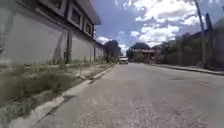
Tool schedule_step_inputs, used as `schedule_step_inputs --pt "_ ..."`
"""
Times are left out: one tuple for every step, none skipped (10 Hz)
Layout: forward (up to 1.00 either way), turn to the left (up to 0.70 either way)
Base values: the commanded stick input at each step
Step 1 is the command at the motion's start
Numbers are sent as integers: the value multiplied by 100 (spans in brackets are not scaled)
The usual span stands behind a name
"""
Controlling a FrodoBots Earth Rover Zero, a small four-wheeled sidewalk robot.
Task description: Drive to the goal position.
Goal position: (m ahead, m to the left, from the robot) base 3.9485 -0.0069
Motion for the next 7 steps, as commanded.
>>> schedule_step_inputs --pt "100 0" --pt "100 0" --pt "100 -16" --pt "100 -32" --pt "100 -40" --pt "100 -40" --pt "100 -40"
